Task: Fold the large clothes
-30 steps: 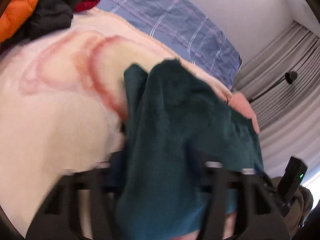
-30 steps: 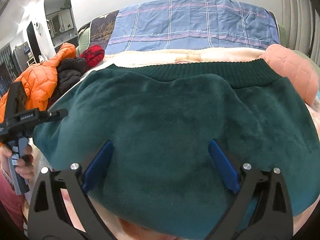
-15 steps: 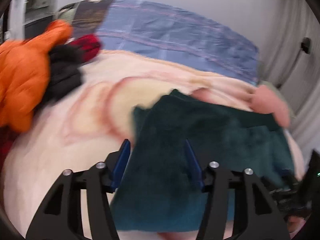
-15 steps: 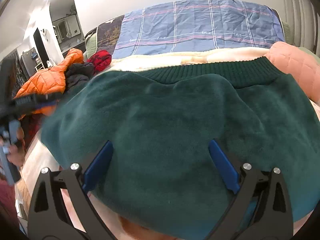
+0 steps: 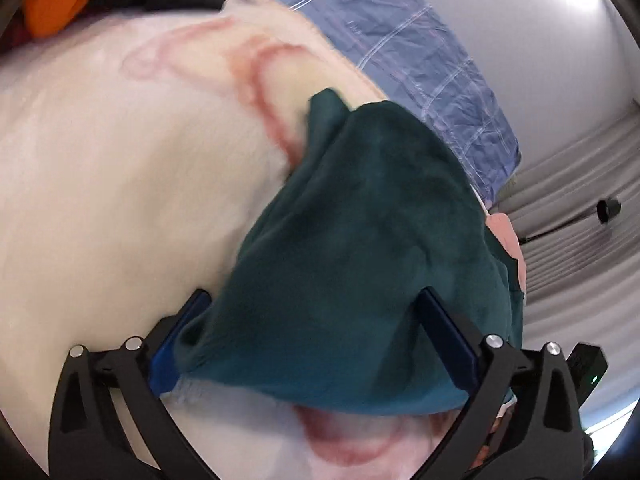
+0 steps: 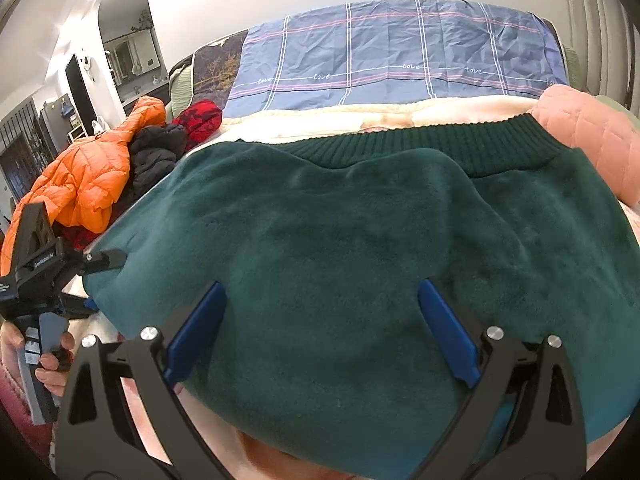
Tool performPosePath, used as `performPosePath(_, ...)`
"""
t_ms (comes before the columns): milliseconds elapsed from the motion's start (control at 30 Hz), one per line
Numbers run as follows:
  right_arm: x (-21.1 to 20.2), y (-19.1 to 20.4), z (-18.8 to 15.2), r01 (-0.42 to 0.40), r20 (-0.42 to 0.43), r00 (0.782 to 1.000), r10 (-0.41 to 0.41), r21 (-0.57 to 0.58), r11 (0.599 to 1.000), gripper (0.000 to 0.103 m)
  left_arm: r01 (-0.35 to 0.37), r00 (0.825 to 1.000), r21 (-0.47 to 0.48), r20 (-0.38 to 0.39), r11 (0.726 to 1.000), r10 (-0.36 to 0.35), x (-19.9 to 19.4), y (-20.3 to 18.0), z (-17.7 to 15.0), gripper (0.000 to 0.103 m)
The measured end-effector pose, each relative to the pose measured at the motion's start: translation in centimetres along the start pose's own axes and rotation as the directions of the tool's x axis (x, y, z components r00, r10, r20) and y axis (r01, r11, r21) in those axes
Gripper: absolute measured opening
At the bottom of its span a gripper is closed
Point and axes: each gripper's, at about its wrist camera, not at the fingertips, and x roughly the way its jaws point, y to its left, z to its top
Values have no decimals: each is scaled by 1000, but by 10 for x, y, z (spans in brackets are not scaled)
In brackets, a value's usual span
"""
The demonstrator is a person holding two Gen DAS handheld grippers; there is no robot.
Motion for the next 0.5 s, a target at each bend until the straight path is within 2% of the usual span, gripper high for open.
performPosePath(100, -2, 0, 2, 4, 2, 1000, -4, 12, 1000, 97, 27, 999, -14, 34, 1000, -26, 5, -1, 6, 98)
performPosePath(133, -5, -1, 3, 6, 14, 1000, -6, 30, 1000, 92, 38, 998, -26, 53, 999, -36, 6, 0, 8, 84)
performPosePath(167, -14, -2, 5, 6, 44, 999, -9, 71, 997, 89, 53, 996, -46, 73, 998, -49, 5, 4, 10, 63)
performPosePath(200, -29, -7, 7, -20, 97, 995, 6, 139, 990, 82, 81, 993, -60, 87, 995, -76, 3, 8, 13, 52)
performPosePath(233, -37, -9, 8, -59, 127, 991, 37, 170, 984, 66, 120, 990, -68, 88, 990, -114, 2, 9, 16, 42)
performPosePath(267, -43, -11, 11, -112, 149, 985, 86, 176, 978, 49, 134, 988, -65, 88, 989, -128, 1, 7, 19, 38)
performPosePath(300, -43, -10, 14, -134, 145, 983, 111, 160, 978, 16, 125, 988, -36, 90, 992, -121, -1, 1, 21, 37)
performPosePath(333, -36, -7, 15, -85, 106, 992, 72, 130, 988, 7, 108, 989, 8, 101, 994, -108, -4, -9, 22, 35)
performPosePath(367, -16, -8, 11, -15, 21, 1000, 13, 104, 995, 5, 100, 988, 42, 112, 994, -104, -7, -16, 23, 33)
performPosePath(400, 9, -17, 2, -22, -45, 999, 27, 119, 993, 1, 112, 984, 77, 127, 991, -121, -13, -27, 24, 33)
performPosePath(500, 15, -42, 0, -120, -53, 989, 138, 262, 958, 0, 152, 972, 176, 154, 973, -180, -27, -67, 33, 31)
